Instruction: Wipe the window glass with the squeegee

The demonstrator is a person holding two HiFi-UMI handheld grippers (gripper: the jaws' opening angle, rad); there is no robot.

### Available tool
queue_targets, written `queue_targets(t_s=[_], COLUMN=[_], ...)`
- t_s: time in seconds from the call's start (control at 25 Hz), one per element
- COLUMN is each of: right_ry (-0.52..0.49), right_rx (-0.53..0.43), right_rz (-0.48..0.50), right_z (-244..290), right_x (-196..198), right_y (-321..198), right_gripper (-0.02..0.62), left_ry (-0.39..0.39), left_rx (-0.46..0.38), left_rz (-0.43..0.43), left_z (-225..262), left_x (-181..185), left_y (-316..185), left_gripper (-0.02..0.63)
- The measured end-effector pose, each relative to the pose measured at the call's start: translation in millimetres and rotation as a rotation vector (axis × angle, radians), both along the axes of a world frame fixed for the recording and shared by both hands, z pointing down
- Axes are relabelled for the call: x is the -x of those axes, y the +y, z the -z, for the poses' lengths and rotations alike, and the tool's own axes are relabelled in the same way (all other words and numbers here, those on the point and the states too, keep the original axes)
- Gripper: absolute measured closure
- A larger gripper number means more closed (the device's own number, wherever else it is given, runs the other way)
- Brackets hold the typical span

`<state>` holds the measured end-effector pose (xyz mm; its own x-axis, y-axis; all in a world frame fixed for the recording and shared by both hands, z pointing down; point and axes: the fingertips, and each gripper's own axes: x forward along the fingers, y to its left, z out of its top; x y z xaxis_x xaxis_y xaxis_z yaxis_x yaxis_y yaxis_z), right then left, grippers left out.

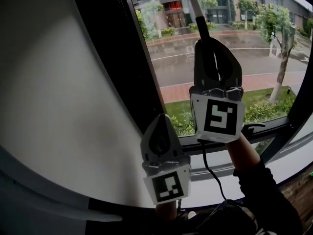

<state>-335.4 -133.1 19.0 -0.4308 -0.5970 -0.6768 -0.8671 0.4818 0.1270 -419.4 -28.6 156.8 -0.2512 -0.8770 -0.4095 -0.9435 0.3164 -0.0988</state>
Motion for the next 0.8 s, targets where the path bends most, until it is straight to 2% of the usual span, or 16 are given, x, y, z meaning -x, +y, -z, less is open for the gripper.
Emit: queue_targets(t_s=[0.32,0.68,0.8], right_ry=[0.021,0.043,0.042], right_rx=[0.038,0.097,0.120], right_rz=[0.012,0.014,0.019], right_z=[-29.6,-63.2,-79.8], right_x=[-1.9,-4.9,-8.1], right_y=[5.6,11.9,12.0], right_gripper=[0.500,0.500,0.500], left_ry=[0.044,0.098,0.143], left_rx=[0.007,0.061,0.073], left_rz=[-0.019,-0.053,-0.075], left_z=[-10.4,-43.4,-60.7], left_x=[1.4,-2.6,-6.6], left_y=[9.3,15.7,15.9], left_gripper=[0.606,0.606,0.606])
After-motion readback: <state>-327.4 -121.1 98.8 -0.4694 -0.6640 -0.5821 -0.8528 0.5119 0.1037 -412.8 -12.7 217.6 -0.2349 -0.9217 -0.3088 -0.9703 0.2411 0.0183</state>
